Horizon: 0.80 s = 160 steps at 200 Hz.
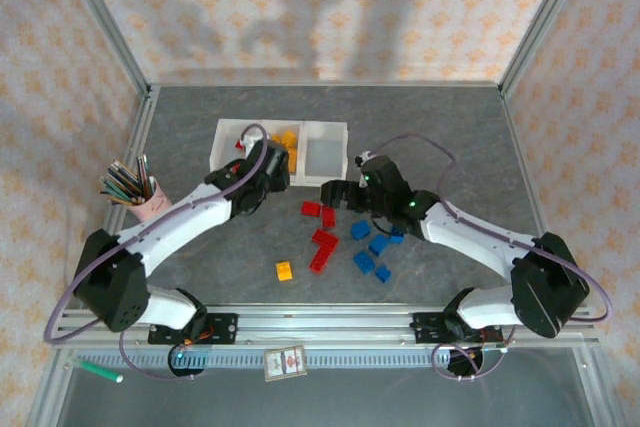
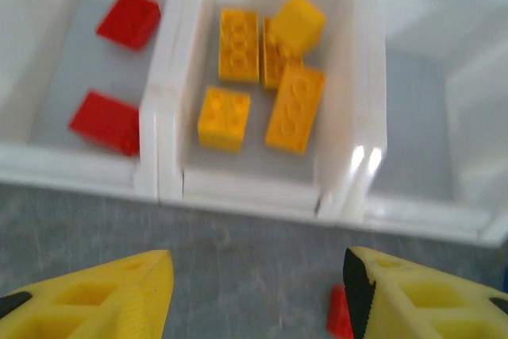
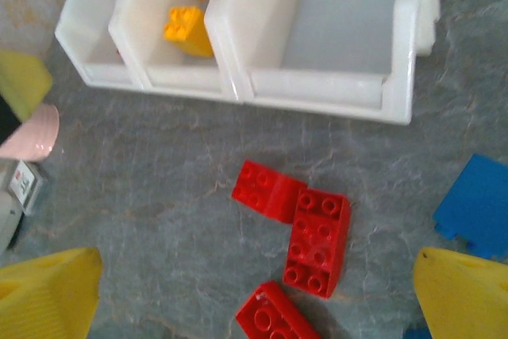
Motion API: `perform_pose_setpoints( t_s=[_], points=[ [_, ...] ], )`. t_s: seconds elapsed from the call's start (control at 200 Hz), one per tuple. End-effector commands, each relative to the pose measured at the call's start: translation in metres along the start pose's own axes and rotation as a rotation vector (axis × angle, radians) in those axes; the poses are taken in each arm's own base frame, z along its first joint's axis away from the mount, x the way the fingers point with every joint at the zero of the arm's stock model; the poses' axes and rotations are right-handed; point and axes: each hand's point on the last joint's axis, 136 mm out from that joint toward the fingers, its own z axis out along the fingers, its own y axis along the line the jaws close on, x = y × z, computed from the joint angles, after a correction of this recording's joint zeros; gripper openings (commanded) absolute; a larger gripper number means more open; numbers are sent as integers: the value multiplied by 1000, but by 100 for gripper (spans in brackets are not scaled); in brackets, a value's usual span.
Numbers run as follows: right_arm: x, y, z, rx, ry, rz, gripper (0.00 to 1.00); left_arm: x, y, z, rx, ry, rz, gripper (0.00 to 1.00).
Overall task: Sort the legos into containers by color
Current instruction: Pick up the lego from the middle-left of the table.
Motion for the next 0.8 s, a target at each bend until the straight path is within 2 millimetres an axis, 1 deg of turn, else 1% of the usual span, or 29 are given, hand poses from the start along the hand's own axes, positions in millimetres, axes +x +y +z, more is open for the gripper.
perform_pose_setpoints(
  t_s=[0.0,0.09,0.22,0.32,0.385,0.485,0.596,0.716,0.796],
  points=[
    [18,-4,-3,34,22,-29,100,38,10,-16,-13,78,-20,64],
    [34,0,-1,28,47,-45,100,67,16,-26,-17,123,-28,64],
    [57,7,0,3,74,-56,100,113,15,-37,27,210,-33,67],
    [70,8,-1,-3,77,-60,100,138,23,-44,4,247,-40,69],
    [74,9,-2,-5,75,-54,100,154,19,-48,34,280,-55,69],
    [82,6,-1,-3,77,-39,100,173,5,-55,97,319,-69,72],
    [84,-1,0,22,67,-29,100,191,-2,-56,108,346,-57,76],
    [81,-3,0,35,54,-32,100,204,-2,-50,80,362,-35,78],
    [82,-3,0,34,53,-33,100,210,-2,-45,73,366,-30,77]
  ],
)
